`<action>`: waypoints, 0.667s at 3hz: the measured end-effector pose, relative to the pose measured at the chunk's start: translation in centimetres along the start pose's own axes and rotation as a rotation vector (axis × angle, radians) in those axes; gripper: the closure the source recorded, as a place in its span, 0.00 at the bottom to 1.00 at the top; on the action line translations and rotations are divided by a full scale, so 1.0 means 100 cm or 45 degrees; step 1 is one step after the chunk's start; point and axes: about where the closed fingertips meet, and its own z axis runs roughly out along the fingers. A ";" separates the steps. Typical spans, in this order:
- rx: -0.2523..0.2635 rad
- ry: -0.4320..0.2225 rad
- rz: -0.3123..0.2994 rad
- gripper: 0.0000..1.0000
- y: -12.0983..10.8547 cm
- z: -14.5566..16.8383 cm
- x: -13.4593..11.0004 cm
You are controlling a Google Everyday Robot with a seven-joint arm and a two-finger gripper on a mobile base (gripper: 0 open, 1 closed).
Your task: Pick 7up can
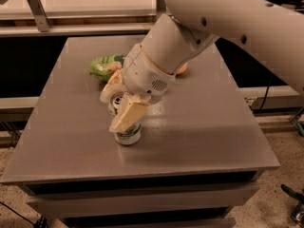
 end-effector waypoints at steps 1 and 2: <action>0.000 0.000 0.000 0.81 0.000 -0.001 -0.001; 0.001 0.000 0.000 1.00 0.000 -0.001 -0.001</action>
Offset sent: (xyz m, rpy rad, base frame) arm 0.0282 -0.0455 0.0647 0.0993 -0.1183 -0.0545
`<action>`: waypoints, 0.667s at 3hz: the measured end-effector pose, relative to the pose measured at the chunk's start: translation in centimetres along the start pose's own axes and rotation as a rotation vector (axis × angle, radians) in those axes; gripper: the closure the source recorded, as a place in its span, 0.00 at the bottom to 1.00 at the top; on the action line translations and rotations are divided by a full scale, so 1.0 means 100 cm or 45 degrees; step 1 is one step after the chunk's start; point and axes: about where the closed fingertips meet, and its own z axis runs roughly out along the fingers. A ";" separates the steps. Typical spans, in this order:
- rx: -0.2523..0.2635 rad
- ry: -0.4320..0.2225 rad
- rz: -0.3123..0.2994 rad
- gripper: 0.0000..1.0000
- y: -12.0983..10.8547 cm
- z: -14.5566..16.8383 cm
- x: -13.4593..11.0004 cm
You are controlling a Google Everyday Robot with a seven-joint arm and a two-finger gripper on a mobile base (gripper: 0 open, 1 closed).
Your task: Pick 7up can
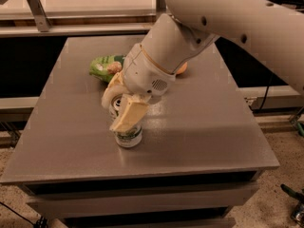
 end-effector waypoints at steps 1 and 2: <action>0.112 -0.031 -0.041 1.00 -0.006 -0.045 -0.006; 0.132 -0.036 -0.054 1.00 -0.009 -0.051 -0.010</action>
Offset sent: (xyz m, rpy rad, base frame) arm 0.0067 -0.0182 0.0340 0.0510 -0.0621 -0.0200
